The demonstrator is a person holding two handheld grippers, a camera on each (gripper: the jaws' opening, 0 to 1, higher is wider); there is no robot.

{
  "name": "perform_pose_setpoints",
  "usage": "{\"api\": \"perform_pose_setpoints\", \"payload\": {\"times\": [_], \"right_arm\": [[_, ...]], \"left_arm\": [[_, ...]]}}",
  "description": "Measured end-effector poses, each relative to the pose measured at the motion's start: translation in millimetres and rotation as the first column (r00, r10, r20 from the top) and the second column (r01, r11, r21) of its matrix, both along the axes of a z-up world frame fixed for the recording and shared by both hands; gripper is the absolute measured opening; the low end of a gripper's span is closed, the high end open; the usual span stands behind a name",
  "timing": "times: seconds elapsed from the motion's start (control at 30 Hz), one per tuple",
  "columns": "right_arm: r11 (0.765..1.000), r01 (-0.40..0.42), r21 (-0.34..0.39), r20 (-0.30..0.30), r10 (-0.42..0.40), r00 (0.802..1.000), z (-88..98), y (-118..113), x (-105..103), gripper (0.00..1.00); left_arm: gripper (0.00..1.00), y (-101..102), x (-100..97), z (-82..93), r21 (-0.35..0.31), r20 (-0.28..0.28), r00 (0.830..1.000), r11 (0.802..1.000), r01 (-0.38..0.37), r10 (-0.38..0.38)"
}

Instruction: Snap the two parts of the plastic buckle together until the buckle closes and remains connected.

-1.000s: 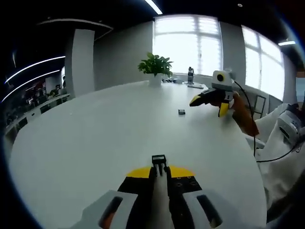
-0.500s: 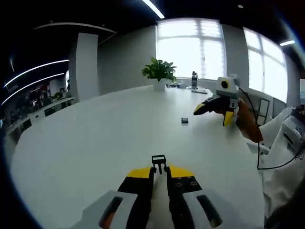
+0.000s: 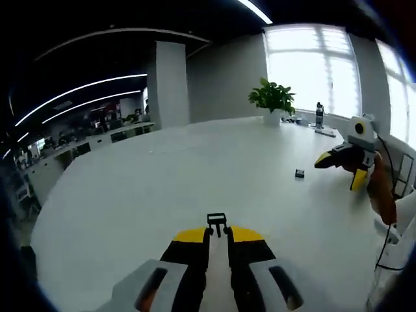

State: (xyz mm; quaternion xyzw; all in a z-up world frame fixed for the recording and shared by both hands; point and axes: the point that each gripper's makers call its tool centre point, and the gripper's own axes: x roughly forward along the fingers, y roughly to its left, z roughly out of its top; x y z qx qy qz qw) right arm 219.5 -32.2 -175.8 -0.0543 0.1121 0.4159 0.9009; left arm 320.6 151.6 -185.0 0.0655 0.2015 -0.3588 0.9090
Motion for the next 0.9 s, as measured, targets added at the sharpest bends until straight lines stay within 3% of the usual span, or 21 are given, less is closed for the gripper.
{"api": "perform_pose_setpoints", "payload": {"times": [0.07,0.23,0.33,0.5,0.57,0.77,0.9], "right_arm": [[1.0,-0.001,0.002,-0.001,0.001,1.0,-0.6,0.8,-0.7,0.56],[1.0,-0.004,0.005,-0.002,0.004,1.0,-1.9,2.3,-2.1,0.56],[1.0,-0.004,0.006,-0.001,0.004,1.0,-1.9,3.1,-2.5,0.56],[1.0,-0.008,0.0,-0.001,0.008,1.0,-2.5,4.3,-3.4,0.56],[1.0,-0.009,0.0,0.001,0.009,1.0,-1.5,4.6,-4.1,0.56],[1.0,-0.009,0.001,0.011,0.009,1.0,1.1,4.5,-5.8,0.56],[1.0,-0.009,0.001,0.007,0.009,1.0,0.0,5.6,-5.7,0.56]], "left_arm": [[0.1,4.7,-1.6,2.0,-0.048,-0.024,0.997,0.996,-0.069,0.068],[0.1,15.3,-4.5,-1.5,-0.062,-0.02,0.988,0.987,-0.151,0.15],[0.1,23.0,-4.5,-10.0,-0.013,-0.012,0.981,0.981,-0.194,0.193],[0.1,29.9,-8.5,-12.5,-0.015,-0.018,0.966,0.966,-0.258,0.258],[0.1,38.2,-8.1,-12.6,0.036,0.016,0.955,0.955,-0.295,0.295],[0.1,42.8,-15.4,-12.4,0.071,0.053,0.942,0.94,-0.335,0.332],[0.1,44.1,-20.0,-14.7,0.042,0.048,0.93,0.93,-0.365,0.363]]}}
